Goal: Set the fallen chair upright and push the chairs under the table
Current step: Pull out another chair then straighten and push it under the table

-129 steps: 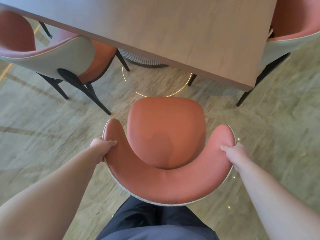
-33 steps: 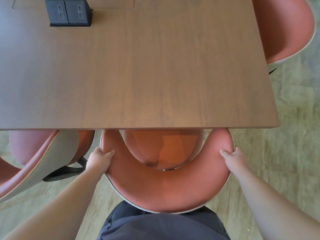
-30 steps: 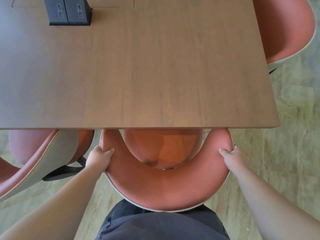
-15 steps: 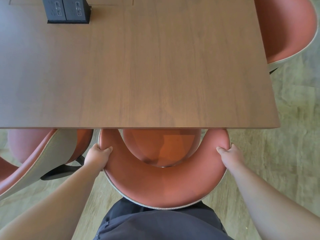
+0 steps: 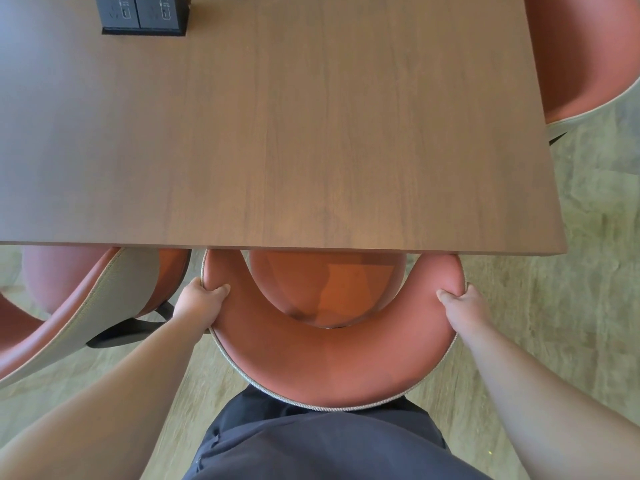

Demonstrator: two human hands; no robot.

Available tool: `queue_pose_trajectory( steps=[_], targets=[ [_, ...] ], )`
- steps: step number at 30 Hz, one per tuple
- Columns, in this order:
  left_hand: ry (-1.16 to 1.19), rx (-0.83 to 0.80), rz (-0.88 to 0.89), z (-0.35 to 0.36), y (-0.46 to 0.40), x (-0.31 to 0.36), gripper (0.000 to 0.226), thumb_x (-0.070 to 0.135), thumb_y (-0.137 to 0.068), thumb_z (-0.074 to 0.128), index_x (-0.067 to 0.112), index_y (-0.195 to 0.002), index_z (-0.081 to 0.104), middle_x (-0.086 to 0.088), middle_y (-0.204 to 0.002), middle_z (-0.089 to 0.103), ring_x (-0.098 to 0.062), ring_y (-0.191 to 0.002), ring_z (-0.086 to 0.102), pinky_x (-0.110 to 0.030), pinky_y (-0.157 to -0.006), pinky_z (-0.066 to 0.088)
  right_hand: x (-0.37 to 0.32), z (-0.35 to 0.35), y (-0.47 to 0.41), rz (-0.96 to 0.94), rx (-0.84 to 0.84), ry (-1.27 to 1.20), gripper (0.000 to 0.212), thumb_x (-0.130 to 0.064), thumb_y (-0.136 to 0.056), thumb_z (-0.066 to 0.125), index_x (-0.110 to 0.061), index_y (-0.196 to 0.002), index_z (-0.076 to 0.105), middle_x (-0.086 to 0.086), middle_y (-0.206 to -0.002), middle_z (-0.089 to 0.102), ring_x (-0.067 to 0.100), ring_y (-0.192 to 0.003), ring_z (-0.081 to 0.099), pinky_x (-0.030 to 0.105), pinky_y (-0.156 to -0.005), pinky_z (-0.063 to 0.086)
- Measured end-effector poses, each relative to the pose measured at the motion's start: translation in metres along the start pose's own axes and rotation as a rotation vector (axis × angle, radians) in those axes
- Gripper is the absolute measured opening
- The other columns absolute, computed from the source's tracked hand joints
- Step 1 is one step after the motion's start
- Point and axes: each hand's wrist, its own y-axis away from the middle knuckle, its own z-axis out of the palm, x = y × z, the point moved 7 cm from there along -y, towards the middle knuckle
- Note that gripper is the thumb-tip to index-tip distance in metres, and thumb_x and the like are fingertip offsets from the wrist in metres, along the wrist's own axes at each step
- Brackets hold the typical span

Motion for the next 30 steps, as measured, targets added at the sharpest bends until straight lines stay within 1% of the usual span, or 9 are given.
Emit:
queue_pose_trajectory(
  steps=[6,13,16,18,20,21,24,27,30],
  targets=[
    [-0.045,-0.023,-0.01,-0.001,0.001,0.002,0.031,0.042,-0.09,0.07,0.017,-0.105,0.058,-0.006,-0.094,0.069,-0.025,-0.076,0.068,-0.031,-0.051,0.052,-0.004,0.0,0.003,0.023,0.0,0.024,0.078,-0.037,-0.092,0.068,0.0,-0.152,0.033,0.021,-0.15,0.049,0.041,-0.136,0.048,0.048,-0.111,0.039],
    [-0.095,-0.022,-0.011,-0.001,0.008,0.006,0.047,0.053,-0.087,0.069,0.018,-0.112,0.052,0.0,-0.089,0.064,-0.022,-0.073,0.066,-0.032,-0.053,0.051,-0.001,0.001,0.006,0.049,0.016,0.042,0.079,-0.047,-0.088,0.068,-0.003,-0.147,0.039,0.019,-0.142,0.055,0.042,-0.126,0.056,0.048,-0.101,0.045],
    [-0.074,-0.022,-0.036,0.001,0.009,0.002,0.055,0.055,-0.09,0.065,0.014,-0.124,0.049,0.0,-0.09,0.06,-0.021,-0.074,0.062,-0.034,-0.056,0.051,-0.003,0.002,0.011,0.063,0.037,0.026,0.076,-0.049,-0.088,0.067,-0.003,-0.143,0.041,0.019,-0.139,0.057,0.042,-0.121,0.058,0.048,-0.098,0.047],
    [-0.017,-0.009,-0.037,0.004,0.014,-0.001,0.061,0.052,-0.093,0.063,0.013,-0.136,0.044,-0.001,-0.096,0.06,-0.021,-0.075,0.061,-0.033,-0.054,0.05,-0.005,0.002,0.021,0.049,0.078,0.018,0.077,-0.045,-0.09,0.066,-0.005,-0.148,0.034,0.02,-0.143,0.055,0.042,-0.124,0.057,0.049,-0.099,0.046],
    [0.061,0.022,-0.013,0.006,0.024,-0.003,0.068,0.046,-0.096,0.061,0.018,-0.15,0.032,-0.009,-0.12,0.064,-0.026,-0.085,0.064,-0.037,-0.064,0.054,-0.004,0.003,0.037,-0.009,0.12,-0.014,0.08,-0.036,-0.093,0.064,-0.012,-0.157,0.022,0.017,-0.153,0.047,0.04,-0.13,0.054,0.047,-0.101,0.045],
    [0.084,0.05,-0.001,0.006,0.03,-0.004,0.075,0.044,-0.097,0.06,0.023,-0.158,0.021,-0.012,-0.137,0.059,-0.032,-0.099,0.066,-0.04,-0.075,0.054,-0.004,0.006,0.048,-0.05,0.132,-0.039,0.082,-0.03,-0.093,0.062,-0.016,-0.159,0.016,0.014,-0.158,0.04,0.039,-0.133,0.052,0.047,-0.102,0.045],
    [0.012,0.117,0.067,0.01,0.049,-0.003,0.087,0.038,-0.099,0.055,0.035,-0.163,-0.004,-0.01,-0.17,0.023,-0.041,-0.138,0.049,-0.051,-0.096,0.047,-0.003,0.02,0.084,-0.184,0.15,0.039,0.086,-0.016,-0.094,0.056,-0.02,-0.162,0.004,0.012,-0.17,0.011,0.035,-0.15,0.026,0.043,-0.111,0.035],
    [-0.193,0.145,0.267,0.015,0.071,0.007,0.084,0.031,-0.101,0.051,0.026,-0.164,-0.004,-0.005,-0.175,-0.005,-0.036,-0.155,0.025,-0.053,-0.11,0.04,-0.004,0.037,0.115,-0.343,0.156,0.371,0.085,-0.014,-0.092,0.055,-0.004,-0.16,0.005,0.018,-0.17,0.001,0.039,-0.155,-0.001,0.046,-0.125,0.009],
    [-0.461,0.107,0.49,0.027,0.091,0.015,0.08,0.028,-0.101,0.05,0.011,-0.165,0.006,-0.014,-0.174,-0.003,-0.029,-0.16,-0.004,-0.05,-0.128,0.012,0.002,0.042,0.13,-0.385,0.136,0.507,0.081,-0.017,-0.093,0.053,0.002,-0.159,0.008,0.022,-0.169,0.004,0.036,-0.156,-0.002,0.045,-0.126,0.004]
  ],
)
